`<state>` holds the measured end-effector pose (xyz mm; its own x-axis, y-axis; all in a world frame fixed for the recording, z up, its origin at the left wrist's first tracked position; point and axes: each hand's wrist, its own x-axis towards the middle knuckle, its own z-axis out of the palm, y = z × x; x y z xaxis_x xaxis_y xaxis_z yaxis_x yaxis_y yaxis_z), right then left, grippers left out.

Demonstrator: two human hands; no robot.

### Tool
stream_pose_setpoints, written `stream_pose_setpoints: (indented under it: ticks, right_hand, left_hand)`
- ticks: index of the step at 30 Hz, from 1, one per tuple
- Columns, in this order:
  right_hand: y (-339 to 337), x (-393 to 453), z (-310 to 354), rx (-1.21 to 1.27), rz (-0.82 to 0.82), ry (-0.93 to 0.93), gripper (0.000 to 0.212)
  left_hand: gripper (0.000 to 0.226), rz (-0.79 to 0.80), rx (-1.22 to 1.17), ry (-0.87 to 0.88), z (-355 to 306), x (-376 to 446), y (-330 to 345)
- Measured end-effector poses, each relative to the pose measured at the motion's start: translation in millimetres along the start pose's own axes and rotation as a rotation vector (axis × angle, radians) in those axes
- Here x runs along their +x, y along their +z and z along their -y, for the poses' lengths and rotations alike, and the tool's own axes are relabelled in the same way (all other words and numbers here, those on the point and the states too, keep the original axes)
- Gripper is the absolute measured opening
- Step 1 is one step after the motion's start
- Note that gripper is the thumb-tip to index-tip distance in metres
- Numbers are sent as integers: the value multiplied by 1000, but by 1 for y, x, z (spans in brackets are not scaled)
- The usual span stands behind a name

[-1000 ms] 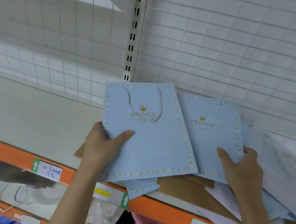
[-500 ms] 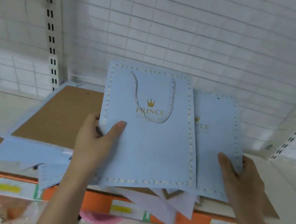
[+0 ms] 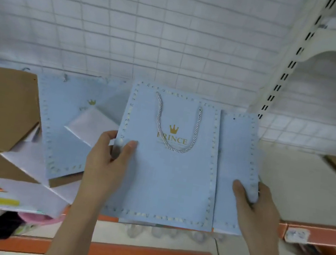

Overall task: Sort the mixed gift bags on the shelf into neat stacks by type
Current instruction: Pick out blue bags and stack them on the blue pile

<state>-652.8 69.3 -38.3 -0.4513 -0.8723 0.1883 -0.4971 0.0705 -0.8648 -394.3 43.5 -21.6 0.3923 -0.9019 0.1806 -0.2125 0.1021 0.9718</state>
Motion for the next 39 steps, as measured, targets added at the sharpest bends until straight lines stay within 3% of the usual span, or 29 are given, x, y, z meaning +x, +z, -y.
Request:
stream_pose_setpoints:
  ticks: [8,17,22,31,36,39]
  right_hand:
    - [-13,36,-24,36,50,44,12]
    - [-71,92,-76,49,37,78,19]
    - [-126,138,-127,38,94,48,19]
    - [-232,200,-195,-106,153,27,23]
    - [-243,226,-211,-161,177,16,36]
    - [-241,242,-216,-170,159,44,57]
  left_hand:
    - [17,-11,73,15,-5,10,58]
    - [15,33,103,48,-11,-2,149]
    - [24,-40,159,-30,-18,-41,222]
    - [35,-22,126,-140,-34,-108,335]
    - [36,-10,127,-137,-43,-106,356]
    - [36,-4,119,-114,-47,-97,364]
